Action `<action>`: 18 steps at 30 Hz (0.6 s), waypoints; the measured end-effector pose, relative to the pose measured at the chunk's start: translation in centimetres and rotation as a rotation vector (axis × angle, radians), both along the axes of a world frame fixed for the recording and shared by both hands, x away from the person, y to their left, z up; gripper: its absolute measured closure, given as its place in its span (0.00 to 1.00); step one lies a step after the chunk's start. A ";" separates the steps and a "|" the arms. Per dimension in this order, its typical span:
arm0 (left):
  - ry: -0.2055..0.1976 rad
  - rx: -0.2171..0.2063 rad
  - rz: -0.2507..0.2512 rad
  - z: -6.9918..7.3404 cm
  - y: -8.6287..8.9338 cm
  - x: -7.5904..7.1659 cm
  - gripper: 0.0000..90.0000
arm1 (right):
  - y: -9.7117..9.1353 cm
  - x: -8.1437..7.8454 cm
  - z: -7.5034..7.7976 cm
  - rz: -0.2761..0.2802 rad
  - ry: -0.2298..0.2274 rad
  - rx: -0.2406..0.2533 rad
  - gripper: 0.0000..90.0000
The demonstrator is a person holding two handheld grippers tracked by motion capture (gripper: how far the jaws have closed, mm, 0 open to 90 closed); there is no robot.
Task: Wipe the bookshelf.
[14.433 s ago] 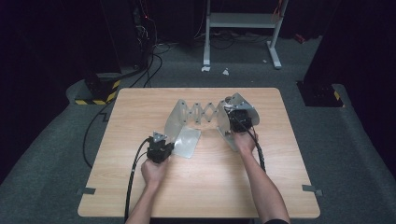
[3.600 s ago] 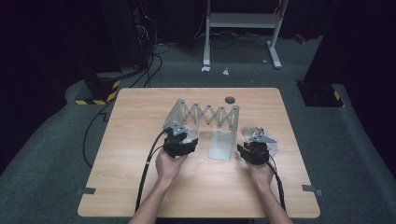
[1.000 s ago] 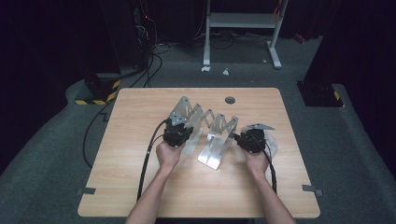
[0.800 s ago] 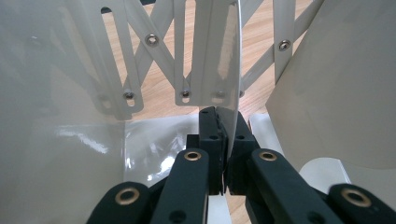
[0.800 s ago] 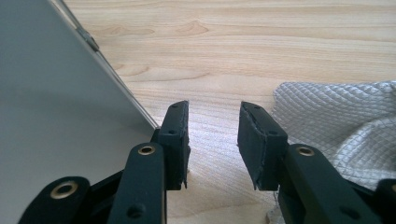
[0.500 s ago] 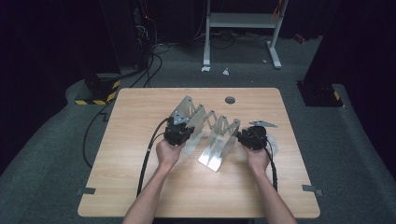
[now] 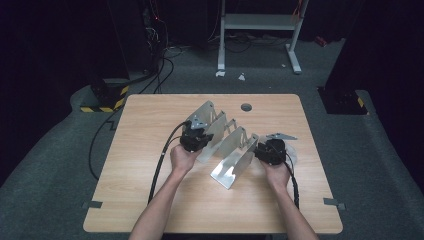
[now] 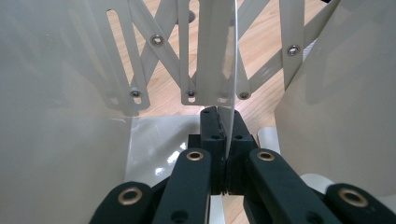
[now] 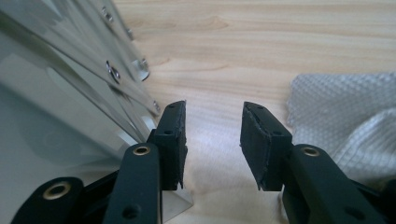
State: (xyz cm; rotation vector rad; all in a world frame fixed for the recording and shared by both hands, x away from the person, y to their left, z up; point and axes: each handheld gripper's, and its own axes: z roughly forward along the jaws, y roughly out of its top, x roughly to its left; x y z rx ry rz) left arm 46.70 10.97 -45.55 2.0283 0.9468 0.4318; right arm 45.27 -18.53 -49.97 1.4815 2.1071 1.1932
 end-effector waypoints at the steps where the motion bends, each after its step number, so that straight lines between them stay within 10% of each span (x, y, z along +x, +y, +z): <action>1: -0.001 0.001 -0.013 0.0 0.0 0.1 0.99 | 0.0 -0.2 -0.1 0.002 0.002 0.002 0.68; 11: 0.000 -0.010 -0.083 -0.2 0.8 0.0 0.98 | 1.0 -2.8 -0.9 0.071 0.003 -0.010 0.68; 18: 0.075 -0.002 -0.020 -1.9 2.2 -0.4 0.84 | 1.2 -3.2 -1.2 0.089 0.009 -0.013 0.66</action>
